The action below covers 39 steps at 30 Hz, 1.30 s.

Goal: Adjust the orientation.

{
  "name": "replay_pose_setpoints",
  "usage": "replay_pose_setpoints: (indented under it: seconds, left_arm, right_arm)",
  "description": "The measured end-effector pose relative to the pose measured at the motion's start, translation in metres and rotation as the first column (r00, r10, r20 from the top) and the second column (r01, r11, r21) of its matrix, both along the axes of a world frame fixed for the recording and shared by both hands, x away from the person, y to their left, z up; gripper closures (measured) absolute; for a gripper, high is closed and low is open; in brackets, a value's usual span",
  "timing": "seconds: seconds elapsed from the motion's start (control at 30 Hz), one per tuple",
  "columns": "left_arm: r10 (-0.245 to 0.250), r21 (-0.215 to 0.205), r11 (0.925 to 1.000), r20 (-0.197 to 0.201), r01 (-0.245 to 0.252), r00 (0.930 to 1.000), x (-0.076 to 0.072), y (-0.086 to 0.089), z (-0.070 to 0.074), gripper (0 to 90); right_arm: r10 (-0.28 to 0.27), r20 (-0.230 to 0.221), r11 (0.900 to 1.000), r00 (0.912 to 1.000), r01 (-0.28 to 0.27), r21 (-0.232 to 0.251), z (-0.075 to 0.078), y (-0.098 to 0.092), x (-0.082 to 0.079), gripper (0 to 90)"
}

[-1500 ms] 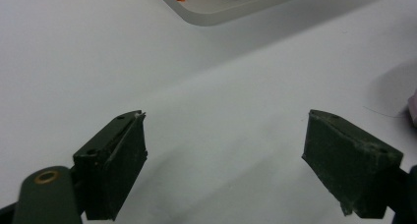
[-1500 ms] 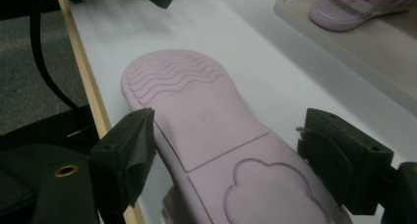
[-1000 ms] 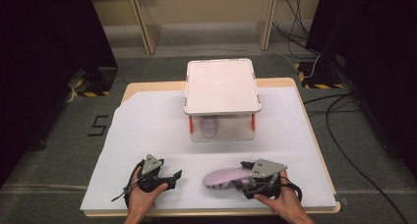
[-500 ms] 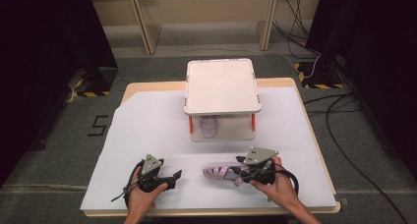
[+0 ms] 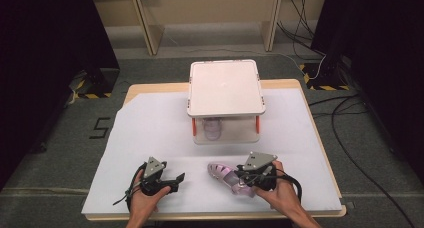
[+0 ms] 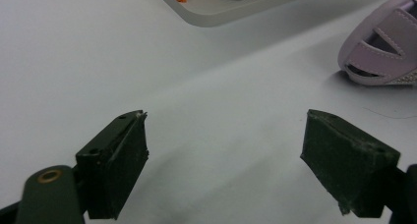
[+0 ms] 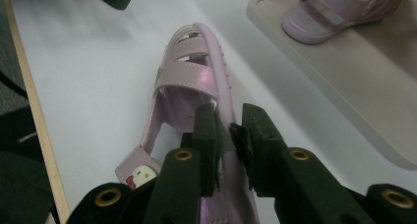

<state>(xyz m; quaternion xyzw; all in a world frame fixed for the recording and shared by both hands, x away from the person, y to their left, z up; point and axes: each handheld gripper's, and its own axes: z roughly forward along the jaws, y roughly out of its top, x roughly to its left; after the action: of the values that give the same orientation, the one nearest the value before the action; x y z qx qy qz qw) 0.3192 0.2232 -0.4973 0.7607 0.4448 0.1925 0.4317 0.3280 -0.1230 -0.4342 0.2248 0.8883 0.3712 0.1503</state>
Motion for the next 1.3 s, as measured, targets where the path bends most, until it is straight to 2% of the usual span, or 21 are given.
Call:
replay_pose_setpoints:
  seconds: [0.07, 0.13, 0.23, 0.33, 0.47, 0.57, 0.63, 0.7, 0.87, 0.9, 1.03, 1.13, 1.27, 1.3]
  left_arm:
    - [-0.001, 0.002, 1.0, 0.001, 0.001, 1.0, 0.0, 0.0, 0.0, 16.8]
    - [0.0, 0.001, 1.0, -0.001, 0.0, 1.0, 0.0, 0.0, 0.0, 16.8]
    - [-0.004, 0.006, 1.0, 0.0, 0.004, 1.0, 0.0, -0.001, 0.0, 16.8]
    - [-0.004, 0.008, 1.0, 0.0, 0.004, 1.0, 0.0, -0.001, 0.0, 16.8]
    - [-0.002, 0.008, 1.0, 0.001, 0.002, 1.0, 0.0, -0.001, 0.0, 17.0]
    - [-0.002, 0.005, 1.0, 0.004, 0.002, 1.0, 0.0, 0.0, 0.0, 17.0]
    - [-0.003, 0.006, 1.0, 0.002, 0.003, 1.0, 0.0, 0.0, 0.0, 17.0]
    - [-0.003, 0.008, 1.0, 0.001, 0.003, 1.0, 0.0, -0.001, 0.0, 17.0]
    - [-0.004, 0.006, 1.0, 0.006, 0.004, 1.0, -0.001, -0.001, 0.001, 17.2]
    - [-0.004, 0.006, 1.0, 0.006, 0.004, 1.0, -0.001, -0.001, 0.001, 17.2]
    - [-0.002, 0.005, 1.0, 0.006, 0.002, 1.0, -0.001, -0.001, 0.001, 17.2]
    - [-0.001, 0.006, 1.0, 0.01, 0.001, 0.9999, -0.001, -0.001, 0.002, 17.2]
    - [-0.001, 0.005, 1.0, 0.008, 0.001, 1.0, -0.001, 0.0, 0.002, 17.2]
    - [-0.002, 0.005, 1.0, 0.009, 0.002, 1.0, -0.001, -0.001, 0.002, 17.2]
  right_arm:
    - [-0.014, -0.021, 1.0, 0.9997, 0.014, 0.013, -0.002, -0.004, 0.005, 78.3]
    - [-0.039, -0.021, 0.999, 0.999, 0.04, 0.017, -0.007, -0.01, 0.013, 78.4]
    - [-0.068, -0.051, 0.994, 0.9964, 0.072, 0.08, -0.015, -0.02, 0.027, 77.9]
    - [-0.086, -0.068, 0.992, 0.994, 0.092, 0.091, -0.016, -0.022, 0.032, 76.6]
    - [-0.116, -0.091, 0.986, 0.9891, 0.125, 0.107, -0.019, -0.025, 0.042, 71.5]
    - [-0.14, -0.119, 0.976, 0.983, 0.157, 0.149, -0.023, -0.031, 0.053, 65.4]
    - [-0.158, -0.111, 0.973, 0.9811, 0.174, 0.152, -0.023, -0.035, 0.057, 62.3]
    - [-0.161, -0.13, 0.969, 0.9784, 0.182, 0.17, -0.024, -0.039, 0.06, 59.1]
    - [-0.195, -0.113, 0.958, 0.9743, 0.214, 0.193, -0.019, -0.044, 0.06, 57.0]
    - [-0.198, -0.102, 0.959, 0.9749, 0.214, 0.188, -0.018, -0.046, 0.061, 56.0]
    - [-0.198, -0.123, 0.953, 0.9724, 0.22, 0.207, -0.019, -0.05, 0.062, 53.8]
    - [-0.211, -0.098, 0.952, 0.9725, 0.227, 0.204, -0.016, -0.052, 0.06, 48.8]
    - [-0.191, -0.07, 0.951, 0.979, 0.202, 0.234, -0.009, -0.057, 0.052, 45.6]
    - [-0.185, -0.046, 0.954, 0.9817, 0.191, 0.23, -0.006, -0.058, 0.049, 44.6]
